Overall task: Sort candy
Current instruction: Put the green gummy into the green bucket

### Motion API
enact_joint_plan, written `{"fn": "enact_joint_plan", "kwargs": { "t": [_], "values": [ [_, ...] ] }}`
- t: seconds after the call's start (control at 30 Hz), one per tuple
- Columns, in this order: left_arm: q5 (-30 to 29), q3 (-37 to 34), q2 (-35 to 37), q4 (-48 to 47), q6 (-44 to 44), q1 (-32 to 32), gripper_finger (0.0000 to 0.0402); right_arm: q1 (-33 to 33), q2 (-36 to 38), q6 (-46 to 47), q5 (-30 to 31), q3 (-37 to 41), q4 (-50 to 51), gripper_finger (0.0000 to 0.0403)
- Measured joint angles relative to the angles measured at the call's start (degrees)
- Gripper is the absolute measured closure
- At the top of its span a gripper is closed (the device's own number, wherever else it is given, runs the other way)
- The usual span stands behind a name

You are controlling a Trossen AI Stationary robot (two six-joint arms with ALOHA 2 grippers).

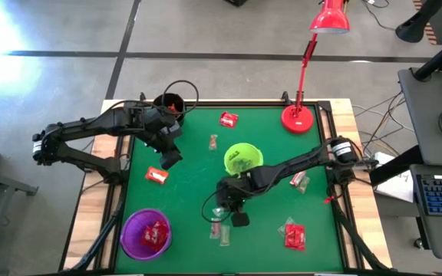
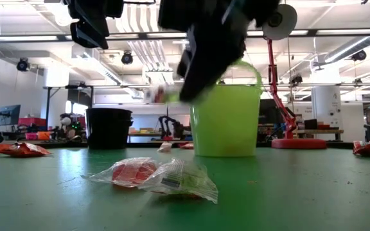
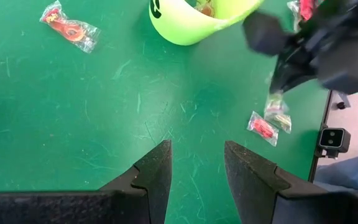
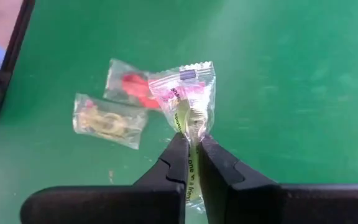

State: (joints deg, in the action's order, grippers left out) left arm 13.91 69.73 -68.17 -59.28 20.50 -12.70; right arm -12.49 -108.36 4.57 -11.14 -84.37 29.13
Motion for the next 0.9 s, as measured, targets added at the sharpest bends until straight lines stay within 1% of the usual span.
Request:
{"fn": "enact_joint_plan", "kwargs": {
  "t": [0.27, 0.37, 0.7, 0.77, 0.9],
  "values": [
    [0.0, 0.0, 0.0, 0.0, -0.1, 0.0, 0.0271, 1.4, 4.3, -0.5, 14.1, -6.8, 15.0, 0.039],
    [0.0, 0.0, 0.0, 0.0, -0.1, 0.0, 0.0271, 2.8, 5.2, 1.1, 15.7, -8.3, 19.5, 0.039],
    [0.0, 0.0, 0.0, -0.3, -0.3, 0.0, 0.0271, 5.3, 8.8, 1.9, 15.8, -9.1, 22.2, 0.039],
    [0.0, 0.0, 0.0, -0.3, -0.3, 0.0, 0.0271, 6.1, 9.5, 1.9, 18.2, -9.1, 24.1, 0.039],
    [0.0, 0.0, 0.0, -0.3, -0.3, 0.0, 0.0271, 7.8, 9.8, 1.9, 25.8, -9.1, 29.3, 0.039]
  ]
}}
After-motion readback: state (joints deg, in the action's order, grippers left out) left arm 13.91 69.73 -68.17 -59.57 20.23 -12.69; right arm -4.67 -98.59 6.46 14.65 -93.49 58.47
